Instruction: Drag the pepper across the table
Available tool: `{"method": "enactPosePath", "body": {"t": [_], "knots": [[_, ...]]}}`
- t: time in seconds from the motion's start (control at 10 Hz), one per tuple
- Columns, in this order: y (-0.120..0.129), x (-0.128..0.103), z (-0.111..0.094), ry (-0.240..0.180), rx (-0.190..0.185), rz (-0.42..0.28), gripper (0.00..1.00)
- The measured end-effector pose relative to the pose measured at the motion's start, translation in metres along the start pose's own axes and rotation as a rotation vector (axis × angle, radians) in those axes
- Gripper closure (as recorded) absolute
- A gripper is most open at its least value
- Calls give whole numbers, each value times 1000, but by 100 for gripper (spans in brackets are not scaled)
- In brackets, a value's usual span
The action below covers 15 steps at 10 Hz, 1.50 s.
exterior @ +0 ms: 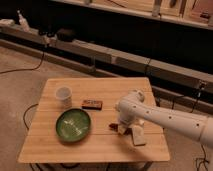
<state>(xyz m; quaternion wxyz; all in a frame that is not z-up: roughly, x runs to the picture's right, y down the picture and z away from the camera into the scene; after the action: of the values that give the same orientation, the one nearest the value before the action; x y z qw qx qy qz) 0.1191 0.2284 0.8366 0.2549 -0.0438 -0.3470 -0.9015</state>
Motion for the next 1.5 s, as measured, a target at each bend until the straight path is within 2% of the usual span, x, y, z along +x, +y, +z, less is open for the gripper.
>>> {"method": "enactPosePath", "body": {"t": [0.2,0.4,0.7,1.1,1.5], "knots": [[19,-16,1,17,24,36,88],[33,-33,1,15,31,65,88],[59,-66,-3,-18,28,108,88],[87,-96,-6,-61,31,162,88],[111,-125,-6,-76,34,257,88]]}}
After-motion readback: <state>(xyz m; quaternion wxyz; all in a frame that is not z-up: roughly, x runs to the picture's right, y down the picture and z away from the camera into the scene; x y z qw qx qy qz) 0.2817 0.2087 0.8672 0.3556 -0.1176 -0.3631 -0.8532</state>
